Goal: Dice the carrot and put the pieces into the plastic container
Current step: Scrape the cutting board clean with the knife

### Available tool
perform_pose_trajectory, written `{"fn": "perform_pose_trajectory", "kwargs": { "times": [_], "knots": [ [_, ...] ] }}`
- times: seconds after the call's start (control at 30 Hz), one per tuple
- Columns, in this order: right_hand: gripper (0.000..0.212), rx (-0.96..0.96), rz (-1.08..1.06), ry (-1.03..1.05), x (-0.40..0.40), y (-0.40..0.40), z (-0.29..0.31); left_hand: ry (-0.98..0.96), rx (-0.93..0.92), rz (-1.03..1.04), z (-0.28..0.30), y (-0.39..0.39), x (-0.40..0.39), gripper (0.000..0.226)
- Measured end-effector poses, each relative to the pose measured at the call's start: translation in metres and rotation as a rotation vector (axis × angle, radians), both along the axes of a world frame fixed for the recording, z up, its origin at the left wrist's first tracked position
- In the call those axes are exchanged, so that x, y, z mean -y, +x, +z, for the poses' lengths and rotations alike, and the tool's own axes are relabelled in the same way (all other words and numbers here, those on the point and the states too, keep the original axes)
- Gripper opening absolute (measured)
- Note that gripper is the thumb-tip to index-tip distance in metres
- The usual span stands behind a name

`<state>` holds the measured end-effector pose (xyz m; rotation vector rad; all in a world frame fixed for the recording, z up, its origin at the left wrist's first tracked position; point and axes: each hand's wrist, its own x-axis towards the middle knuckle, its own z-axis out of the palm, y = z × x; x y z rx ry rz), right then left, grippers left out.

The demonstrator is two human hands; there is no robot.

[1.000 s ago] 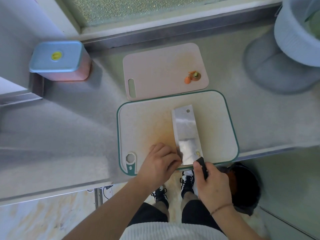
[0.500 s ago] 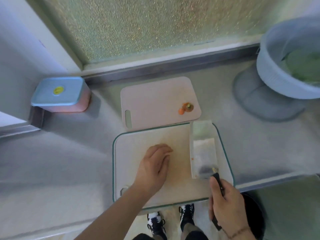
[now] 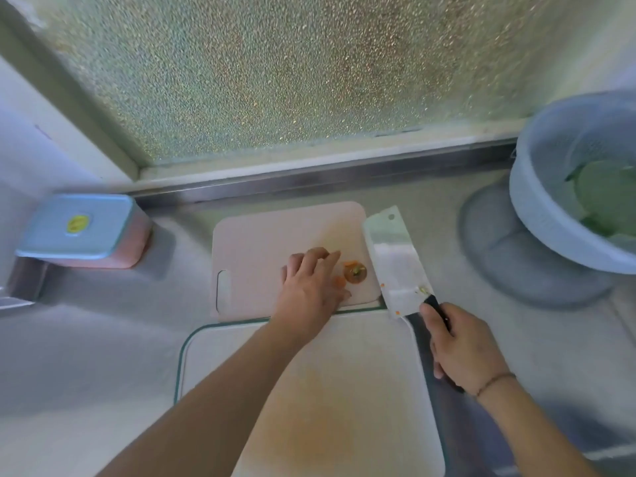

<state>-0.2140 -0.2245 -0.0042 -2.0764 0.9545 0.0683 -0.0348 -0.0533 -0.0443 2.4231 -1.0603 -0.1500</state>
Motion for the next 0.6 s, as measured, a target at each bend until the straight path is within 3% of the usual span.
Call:
{"fn": "perform_pose_trajectory", "kwargs": {
  "times": [0.13, 0.23, 0.43, 0.6],
  "knots": [
    [0.045, -0.046, 0.069, -0.039, 0.020, 0.022, -0.006, 0.359, -0.037, -0.040, 0.001, 0.010, 0.009, 0.099],
    [0.048, -0.121, 0.113, -0.041, 0.025, 0.036, -0.008, 0.397, -0.083, 0.001, -0.001, 0.008, 0.016, 0.118],
    [0.050, -0.290, 0.228, -0.174, 0.026, 0.055, -0.013, 0.450, -0.126, 0.066, -0.004, 0.003, 0.032, 0.109],
    [0.045, -0.352, 0.303, -0.350, 0.041, 0.060, -0.011, 0.496, -0.053, -0.038, -0.006, 0.018, 0.021, 0.114]
  ]
}}
